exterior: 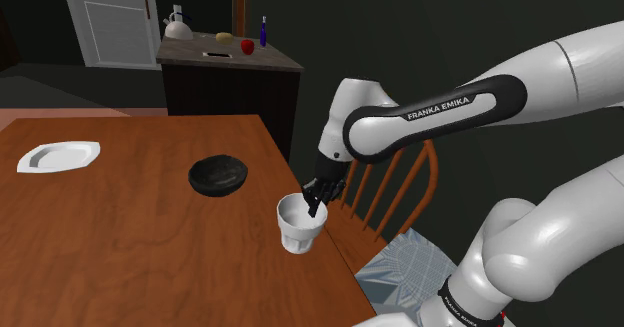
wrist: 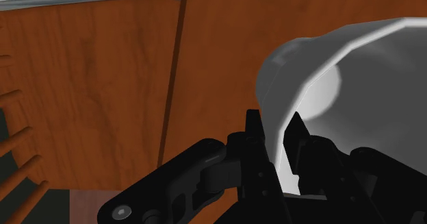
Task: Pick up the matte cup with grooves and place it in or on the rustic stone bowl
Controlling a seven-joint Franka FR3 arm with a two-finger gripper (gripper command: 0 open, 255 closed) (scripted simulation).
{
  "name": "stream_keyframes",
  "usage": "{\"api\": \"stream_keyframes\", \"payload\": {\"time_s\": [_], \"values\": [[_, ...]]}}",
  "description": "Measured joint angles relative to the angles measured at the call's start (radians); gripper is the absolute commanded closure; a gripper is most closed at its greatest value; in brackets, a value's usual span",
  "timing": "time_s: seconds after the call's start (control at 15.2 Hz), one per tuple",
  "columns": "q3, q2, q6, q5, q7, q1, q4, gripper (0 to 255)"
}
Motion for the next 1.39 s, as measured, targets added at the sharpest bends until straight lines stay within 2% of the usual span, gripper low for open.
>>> {"api": "stream_keyframes", "payload": {"time_s": [1.39], "values": [[-0.036,-0.111,-0.308,-0.042,0.046,-0.014,0.199,255]]}}
